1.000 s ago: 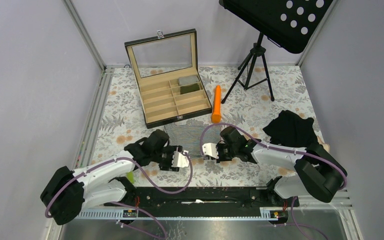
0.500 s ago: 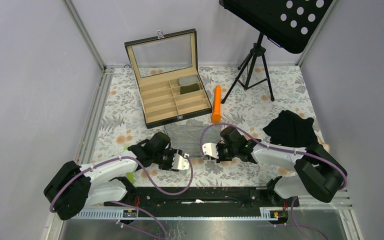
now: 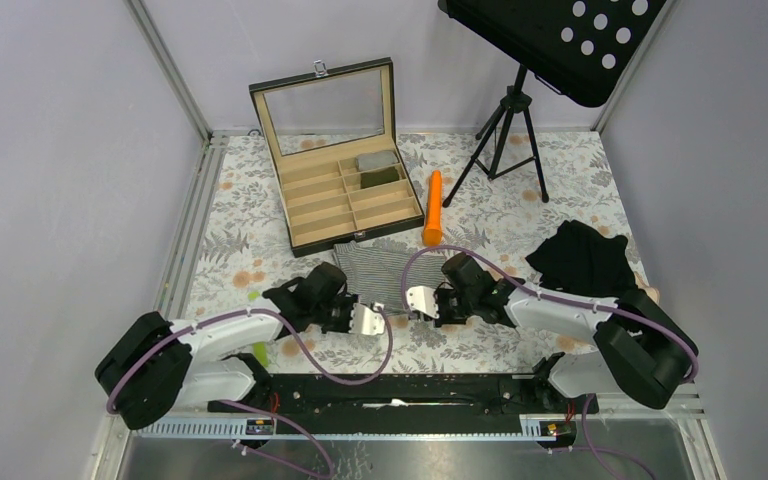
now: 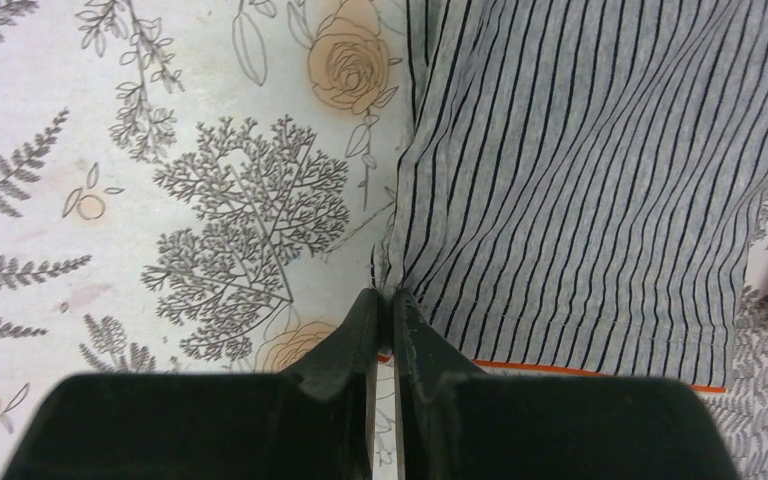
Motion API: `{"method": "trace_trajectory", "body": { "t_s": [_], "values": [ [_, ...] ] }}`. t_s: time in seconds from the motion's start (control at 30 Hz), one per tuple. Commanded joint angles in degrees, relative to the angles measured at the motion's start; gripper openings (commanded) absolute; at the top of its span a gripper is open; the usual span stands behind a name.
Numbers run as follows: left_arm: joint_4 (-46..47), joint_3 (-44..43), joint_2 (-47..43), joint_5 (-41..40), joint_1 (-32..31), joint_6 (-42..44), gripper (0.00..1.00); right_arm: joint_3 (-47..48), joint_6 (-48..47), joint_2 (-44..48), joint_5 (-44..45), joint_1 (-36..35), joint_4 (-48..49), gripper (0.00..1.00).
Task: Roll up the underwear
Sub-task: Fold the underwear at the center of the board.
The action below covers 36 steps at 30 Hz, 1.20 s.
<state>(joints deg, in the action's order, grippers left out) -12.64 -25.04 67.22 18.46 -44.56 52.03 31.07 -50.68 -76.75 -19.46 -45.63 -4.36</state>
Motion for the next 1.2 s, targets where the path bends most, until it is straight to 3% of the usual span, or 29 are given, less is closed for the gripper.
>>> {"method": "trace_trajectory", "body": {
  "t_s": [0.0,0.23,0.37,0.8,1.17],
  "values": [
    [-6.59,-3.93,0.94,-1.51,0.31,-3.72,0.00,1.66,1.52,1.72,-2.72,-0.06,-8.41,0.00],
    [-8.13,-9.90,-5.45,3.57,1.41,-13.51,0.00,6.30,1.63,7.42,-7.60,2.65,-15.91,0.00],
    [-7.91,-14.90,-4.52,4.66,1.33,-18.49,0.00,10.76,3.83,8.81,-9.87,3.30,-23.19,0.00],
    [-9.13,-17.89,-1.60,5.60,2.16,-18.02,0.00,12.70,4.05,15.47,-12.45,8.12,-34.65,0.00],
    [-4.26,-22.67,8.54,4.79,4.43,-20.21,0.00,14.65,5.51,8.97,-17.17,17.05,-34.67,0.00]
  ]
}}
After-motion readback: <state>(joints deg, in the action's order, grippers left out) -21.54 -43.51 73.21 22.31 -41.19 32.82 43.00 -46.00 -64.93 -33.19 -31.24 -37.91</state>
